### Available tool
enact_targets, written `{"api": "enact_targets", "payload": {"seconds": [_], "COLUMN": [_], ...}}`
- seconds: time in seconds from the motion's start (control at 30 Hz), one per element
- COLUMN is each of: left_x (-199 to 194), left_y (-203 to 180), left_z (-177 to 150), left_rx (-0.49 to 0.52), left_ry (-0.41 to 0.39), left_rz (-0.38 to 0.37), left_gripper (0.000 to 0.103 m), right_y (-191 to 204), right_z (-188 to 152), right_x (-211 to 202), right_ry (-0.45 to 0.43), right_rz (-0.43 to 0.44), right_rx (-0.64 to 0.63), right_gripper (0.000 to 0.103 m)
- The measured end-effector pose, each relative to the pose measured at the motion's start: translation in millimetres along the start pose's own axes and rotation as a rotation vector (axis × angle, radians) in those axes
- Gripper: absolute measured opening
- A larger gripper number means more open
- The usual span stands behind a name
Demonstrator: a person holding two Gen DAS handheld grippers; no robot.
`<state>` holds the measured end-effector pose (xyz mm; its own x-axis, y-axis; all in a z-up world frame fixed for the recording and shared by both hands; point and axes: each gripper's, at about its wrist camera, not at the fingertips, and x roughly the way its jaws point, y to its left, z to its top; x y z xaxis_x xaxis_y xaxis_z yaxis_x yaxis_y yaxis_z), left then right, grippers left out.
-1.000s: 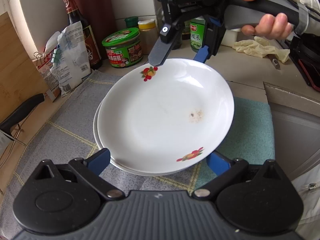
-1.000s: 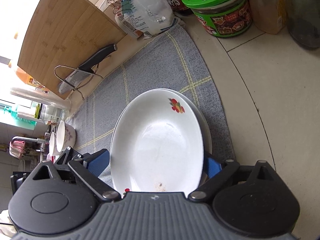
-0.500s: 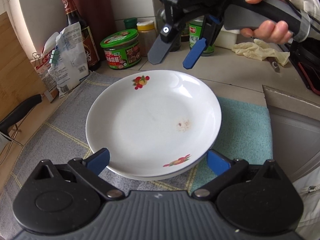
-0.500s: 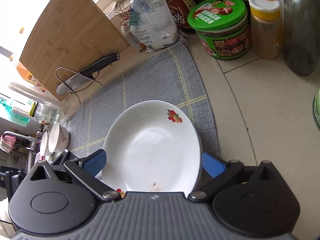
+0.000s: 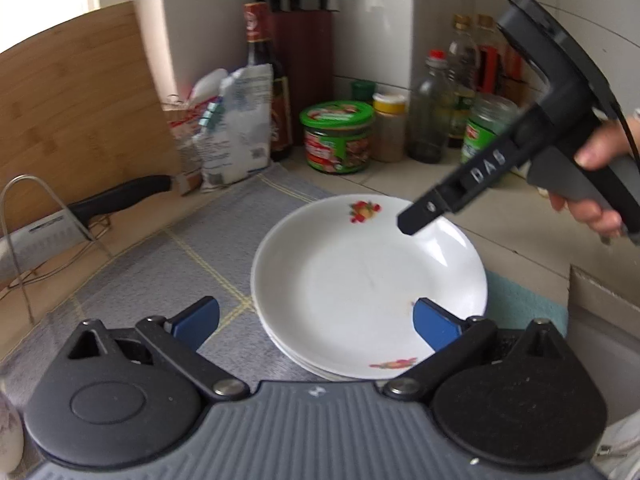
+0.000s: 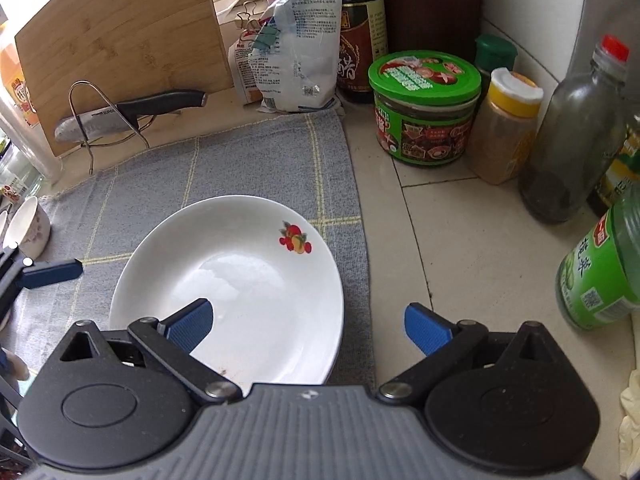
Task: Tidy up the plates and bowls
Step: 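Move both tools away from the stack toward the white bowls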
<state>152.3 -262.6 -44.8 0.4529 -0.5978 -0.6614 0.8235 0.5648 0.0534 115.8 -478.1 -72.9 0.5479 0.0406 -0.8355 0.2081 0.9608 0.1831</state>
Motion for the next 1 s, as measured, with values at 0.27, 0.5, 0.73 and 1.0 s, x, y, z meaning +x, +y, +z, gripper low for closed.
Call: {"api": "enact_targets", "payload": {"seconds": [0.27, 0.5, 0.73, 1.0], "left_x": [-53.7, -108.5, -167.3, -209.1], "left_y": [38.6, 87.6, 147.3, 211.6], "left_z": [-12.8, -64.7, -130.8, -189.1], "left_rx": [-0.189, -0.250, -0.229, -0.233], "left_ry": [-0.078, -0.064, -0.048, 0.014], "left_rz": [0.219, 0.313, 0.323, 0.347], "left_gripper": [0.102, 0.102, 0.102, 0.102], "right_y": [45.0, 118.4, 221.0, 342.7], "right_z": [-3.9, -10.6, -26.3, -50.7], "right_x": [-11.0, -13.9, -7.7, 10.0], "right_ry": [-0.166, -0.288, -0.301, -0.275], "right_rz": [-0.115, -0.144, -0.071, 0.087], "right_rx": [-0.143, -0.247, -0.246, -0.387], "right_gripper": [0.103, 0.103, 0.103, 0.103]}}
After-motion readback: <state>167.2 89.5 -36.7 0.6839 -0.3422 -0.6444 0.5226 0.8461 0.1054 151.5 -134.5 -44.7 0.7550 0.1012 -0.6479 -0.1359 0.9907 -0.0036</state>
